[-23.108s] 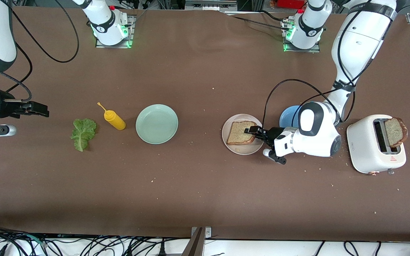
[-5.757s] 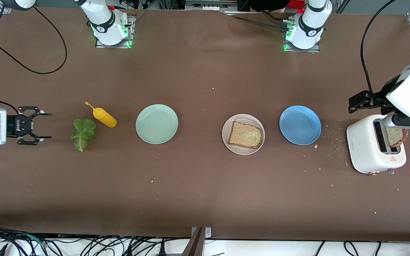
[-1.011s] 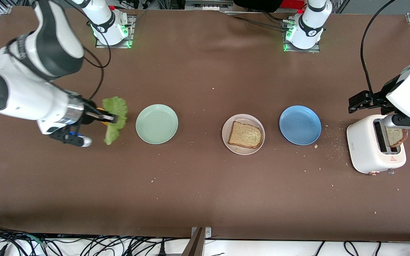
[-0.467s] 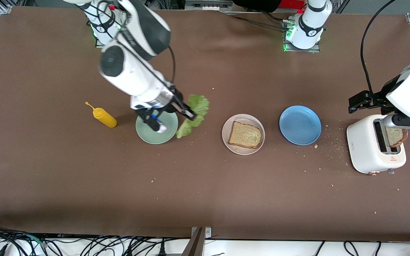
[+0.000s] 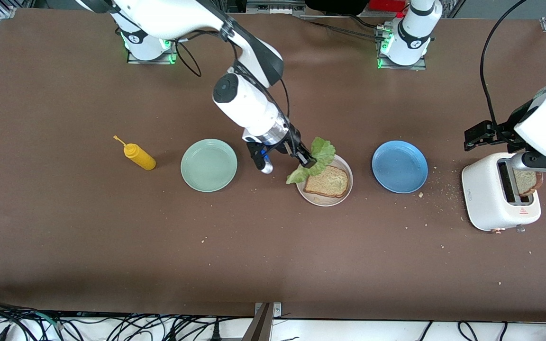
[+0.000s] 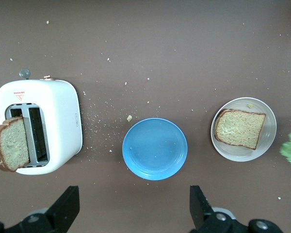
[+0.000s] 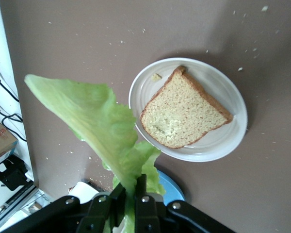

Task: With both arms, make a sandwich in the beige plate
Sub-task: 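Lower the lettuce onto the bread and open the right gripper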

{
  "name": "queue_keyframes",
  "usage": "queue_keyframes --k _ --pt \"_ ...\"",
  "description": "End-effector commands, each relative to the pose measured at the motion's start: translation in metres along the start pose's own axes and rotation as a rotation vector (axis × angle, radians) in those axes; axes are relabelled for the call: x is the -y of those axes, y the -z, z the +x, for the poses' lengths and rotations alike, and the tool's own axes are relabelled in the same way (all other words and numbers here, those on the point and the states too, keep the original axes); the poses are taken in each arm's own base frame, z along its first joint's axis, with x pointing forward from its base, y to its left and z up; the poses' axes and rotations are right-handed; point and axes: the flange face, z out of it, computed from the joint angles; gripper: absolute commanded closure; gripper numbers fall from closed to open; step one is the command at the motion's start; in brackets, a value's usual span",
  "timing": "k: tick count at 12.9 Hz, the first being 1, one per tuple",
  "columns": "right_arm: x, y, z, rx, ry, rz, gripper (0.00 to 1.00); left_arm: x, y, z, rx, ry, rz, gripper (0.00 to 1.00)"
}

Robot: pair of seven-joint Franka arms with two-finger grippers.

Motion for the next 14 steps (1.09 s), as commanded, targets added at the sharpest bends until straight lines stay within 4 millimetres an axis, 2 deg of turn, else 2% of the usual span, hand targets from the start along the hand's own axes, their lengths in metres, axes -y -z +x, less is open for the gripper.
queue_keyframes --k 1,2,5,7,11,14 --pt "-0.011 -0.031 0.005 0.012 -0.07 0.032 1.0 0.0 0.005 -0.005 0.005 0.004 -0.015 0.0" --pt "-0.015 -0.042 0.009 0.012 -0.106 0.027 1.0 0.0 0.005 -0.005 0.003 0.004 -0.015 0.0" --pt "-0.008 -0.064 0.026 0.026 -0.213 0.067 1.0 0.0 0.004 -0.005 0.005 0.004 -0.015 0.0" --pt "-0.02 -0.081 0.018 0.036 -0.214 0.067 1.0 0.0 0.005 -0.005 0.003 0.004 -0.015 0.0" --pt "-0.046 -0.11 0.023 0.029 -0.229 0.037 1.0 0.0 0.005 -0.005 0.003 0.004 -0.015 0.0" --pt "-0.048 -0.112 0.023 0.03 -0.232 0.044 0.98 0.0 0.005 -0.005 0.003 0.004 -0.015 0.0"
